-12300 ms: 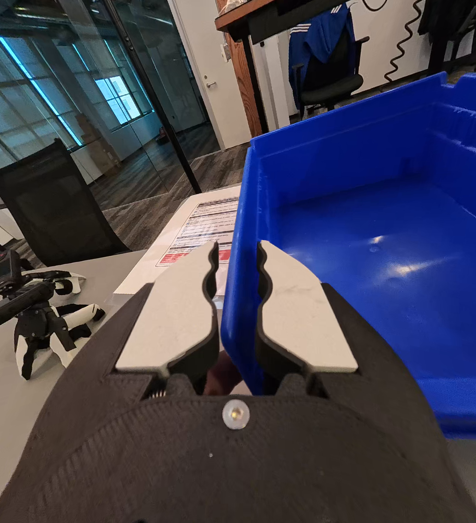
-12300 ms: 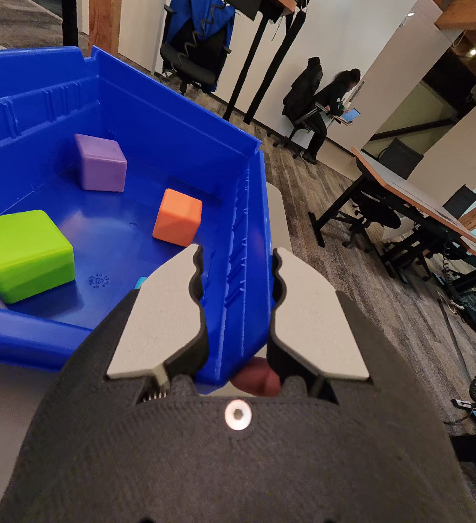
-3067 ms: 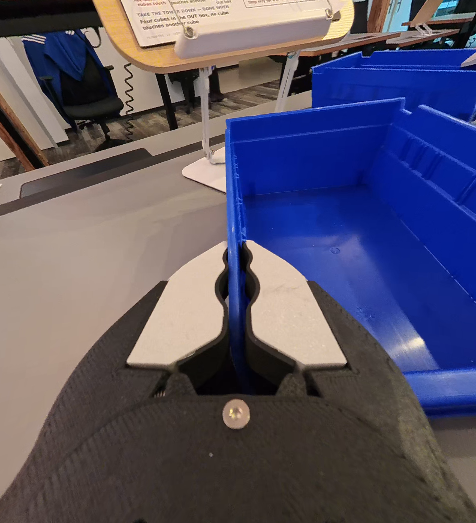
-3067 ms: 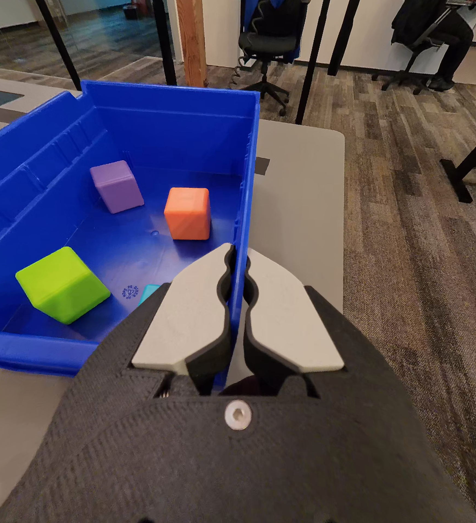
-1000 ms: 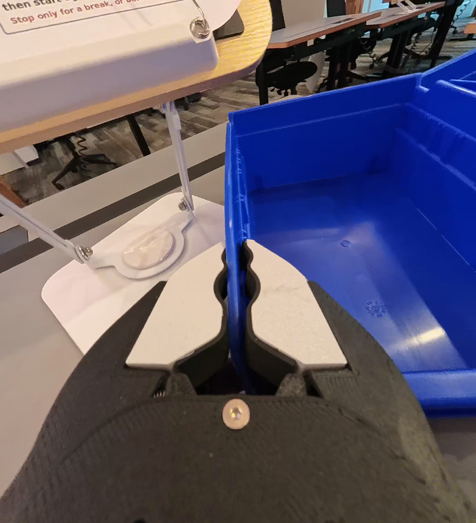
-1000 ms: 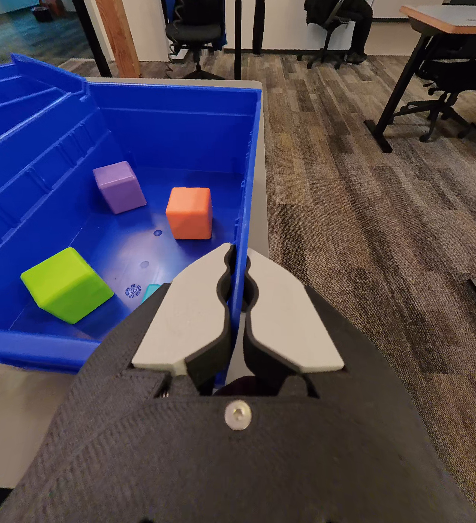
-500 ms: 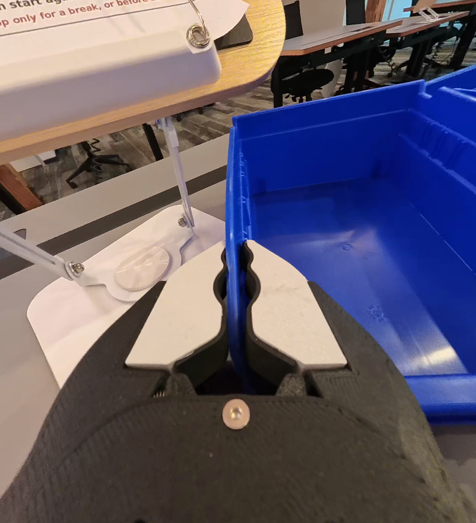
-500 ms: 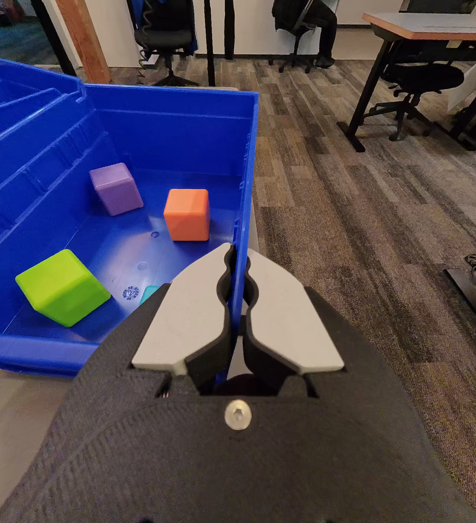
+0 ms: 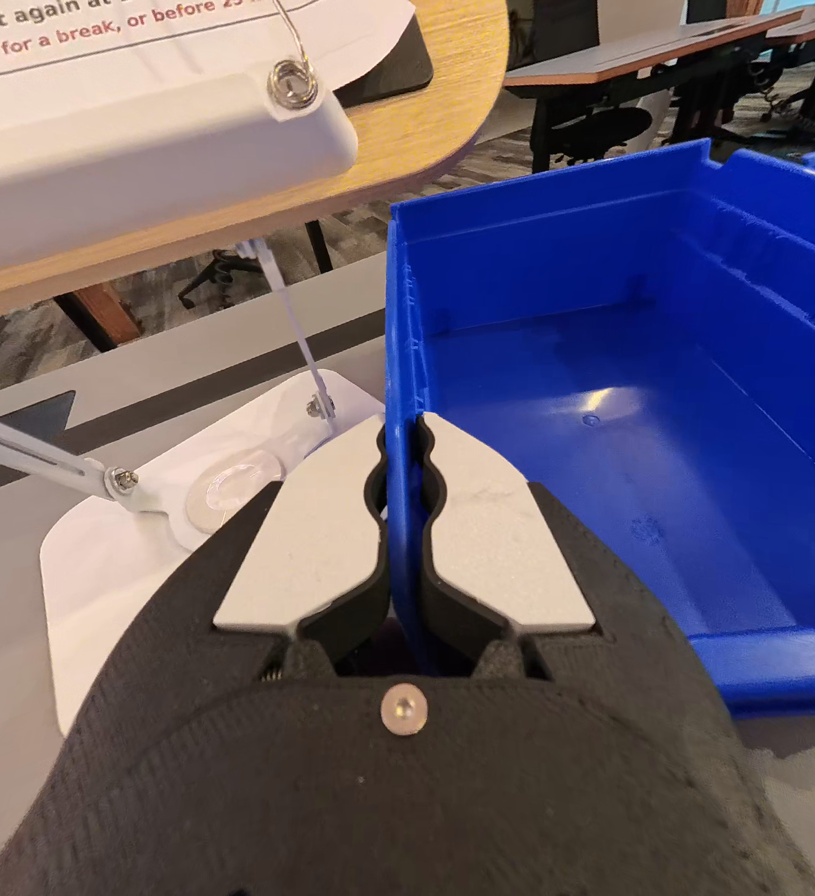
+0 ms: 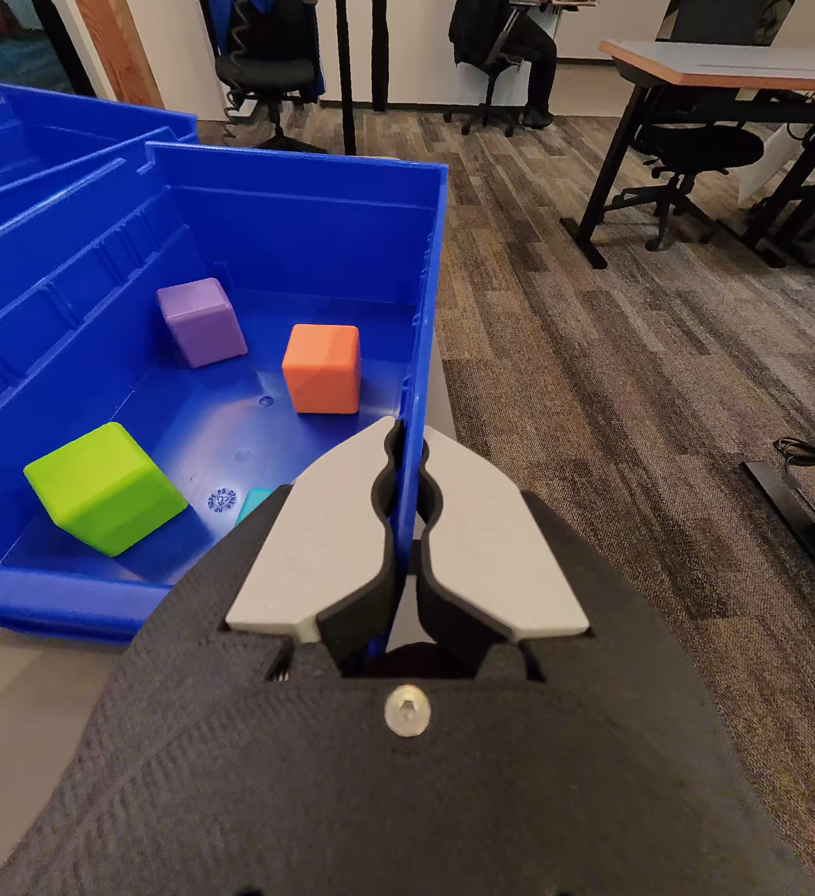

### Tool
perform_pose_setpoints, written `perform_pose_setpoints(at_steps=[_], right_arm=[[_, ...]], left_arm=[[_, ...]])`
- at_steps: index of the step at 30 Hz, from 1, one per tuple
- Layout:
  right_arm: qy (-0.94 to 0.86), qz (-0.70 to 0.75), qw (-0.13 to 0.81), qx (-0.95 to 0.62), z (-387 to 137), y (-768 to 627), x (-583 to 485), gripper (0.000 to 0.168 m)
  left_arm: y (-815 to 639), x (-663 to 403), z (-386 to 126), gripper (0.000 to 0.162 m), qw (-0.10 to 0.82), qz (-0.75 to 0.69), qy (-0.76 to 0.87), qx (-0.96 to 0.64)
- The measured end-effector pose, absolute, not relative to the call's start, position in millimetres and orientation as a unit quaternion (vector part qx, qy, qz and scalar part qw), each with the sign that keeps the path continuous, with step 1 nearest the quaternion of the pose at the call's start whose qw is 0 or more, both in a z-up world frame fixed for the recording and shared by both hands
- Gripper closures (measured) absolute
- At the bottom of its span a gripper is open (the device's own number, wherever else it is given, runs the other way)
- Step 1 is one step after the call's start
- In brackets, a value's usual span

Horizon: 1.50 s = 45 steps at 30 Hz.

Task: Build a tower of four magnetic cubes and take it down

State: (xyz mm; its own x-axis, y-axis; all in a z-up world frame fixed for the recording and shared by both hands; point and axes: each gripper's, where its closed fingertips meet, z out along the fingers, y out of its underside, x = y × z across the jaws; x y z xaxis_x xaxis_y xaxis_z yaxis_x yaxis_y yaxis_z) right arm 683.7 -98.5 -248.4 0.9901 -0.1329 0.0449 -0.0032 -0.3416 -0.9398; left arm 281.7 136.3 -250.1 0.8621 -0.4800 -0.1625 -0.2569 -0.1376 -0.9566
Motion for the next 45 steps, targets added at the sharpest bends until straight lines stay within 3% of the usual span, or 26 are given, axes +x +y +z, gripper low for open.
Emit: perform_pose_setpoints(at_steps=[45], right_arm=[[0.046,-0.092,0.571,-0.815,-247.8,-120.6,672.4,0.165]], left_arm=[[232.2,352.8,-254.5,0.156,0.596,-0.067,0.081,-0.796]])
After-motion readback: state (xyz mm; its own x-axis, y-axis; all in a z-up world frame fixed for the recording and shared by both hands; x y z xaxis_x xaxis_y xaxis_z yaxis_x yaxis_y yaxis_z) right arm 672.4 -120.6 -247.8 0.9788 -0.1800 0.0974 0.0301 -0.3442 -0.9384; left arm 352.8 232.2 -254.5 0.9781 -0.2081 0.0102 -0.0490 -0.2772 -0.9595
